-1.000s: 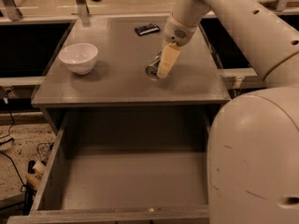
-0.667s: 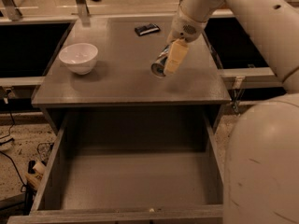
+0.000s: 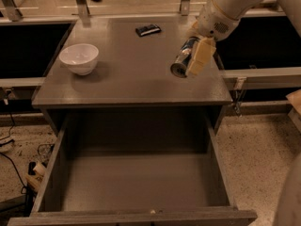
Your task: Place redbull can into top drawer
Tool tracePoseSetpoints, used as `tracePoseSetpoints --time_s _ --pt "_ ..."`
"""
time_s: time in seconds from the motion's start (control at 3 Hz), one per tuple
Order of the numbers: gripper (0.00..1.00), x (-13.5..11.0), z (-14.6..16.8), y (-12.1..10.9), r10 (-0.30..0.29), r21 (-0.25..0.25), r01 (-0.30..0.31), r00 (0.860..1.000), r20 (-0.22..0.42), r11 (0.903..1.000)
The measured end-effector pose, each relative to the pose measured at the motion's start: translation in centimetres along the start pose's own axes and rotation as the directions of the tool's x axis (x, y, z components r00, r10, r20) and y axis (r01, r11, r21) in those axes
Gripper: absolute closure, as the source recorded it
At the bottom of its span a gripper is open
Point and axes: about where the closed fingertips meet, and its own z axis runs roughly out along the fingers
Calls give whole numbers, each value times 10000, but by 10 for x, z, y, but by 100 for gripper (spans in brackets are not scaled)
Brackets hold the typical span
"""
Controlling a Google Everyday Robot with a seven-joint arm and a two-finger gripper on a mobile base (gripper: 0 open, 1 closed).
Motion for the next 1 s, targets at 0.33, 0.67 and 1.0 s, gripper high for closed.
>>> tracePoseSetpoints --time_s 0.33,0.67,1.0 --pt "100 42 -32 25 -152 180 142 9982 588 9997" --pt "100 42 -32 25 -153 180 142 9982 588 9997" --pt "100 34 -24 25 -545 90 540 9951 825 9985"
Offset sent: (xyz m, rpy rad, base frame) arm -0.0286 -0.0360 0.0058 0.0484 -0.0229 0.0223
